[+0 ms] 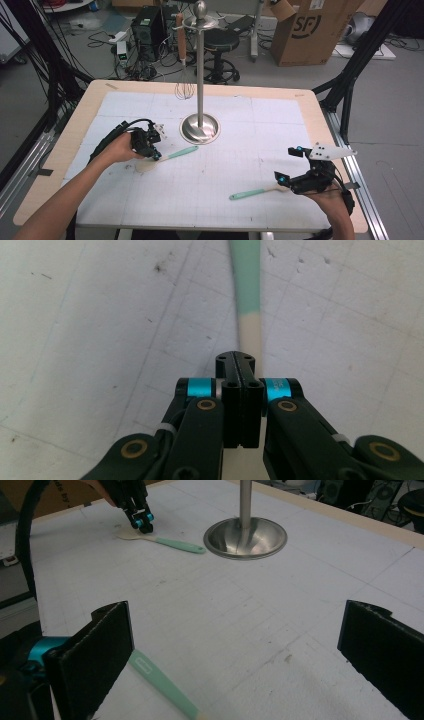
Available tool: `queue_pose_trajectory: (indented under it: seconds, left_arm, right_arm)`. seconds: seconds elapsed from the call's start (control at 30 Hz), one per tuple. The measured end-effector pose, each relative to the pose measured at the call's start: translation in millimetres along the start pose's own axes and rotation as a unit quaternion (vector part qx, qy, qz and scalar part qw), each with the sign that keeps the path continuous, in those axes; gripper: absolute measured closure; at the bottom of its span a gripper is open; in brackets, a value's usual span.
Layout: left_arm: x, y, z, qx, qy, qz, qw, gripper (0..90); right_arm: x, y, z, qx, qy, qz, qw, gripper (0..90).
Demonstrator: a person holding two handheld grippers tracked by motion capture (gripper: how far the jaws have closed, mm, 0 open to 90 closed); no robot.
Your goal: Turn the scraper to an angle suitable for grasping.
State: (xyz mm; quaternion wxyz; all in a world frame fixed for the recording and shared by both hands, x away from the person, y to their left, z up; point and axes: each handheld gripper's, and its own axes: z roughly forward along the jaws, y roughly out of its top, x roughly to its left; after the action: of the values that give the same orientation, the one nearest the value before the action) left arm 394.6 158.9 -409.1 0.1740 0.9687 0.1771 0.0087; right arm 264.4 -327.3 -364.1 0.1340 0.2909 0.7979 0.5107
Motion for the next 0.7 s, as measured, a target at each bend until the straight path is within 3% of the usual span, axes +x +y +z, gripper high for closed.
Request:
queue_pose_trajectory:
  seconds: [0.7]
  left_arm:
    - [-8.5,-7.6,-5.6,0.038,-0.016,0.019,0.999,90.0]
  right_arm:
    - [2.2,2.3,-1.6,-0.002,0.0,-0.003,1.0,0.0]
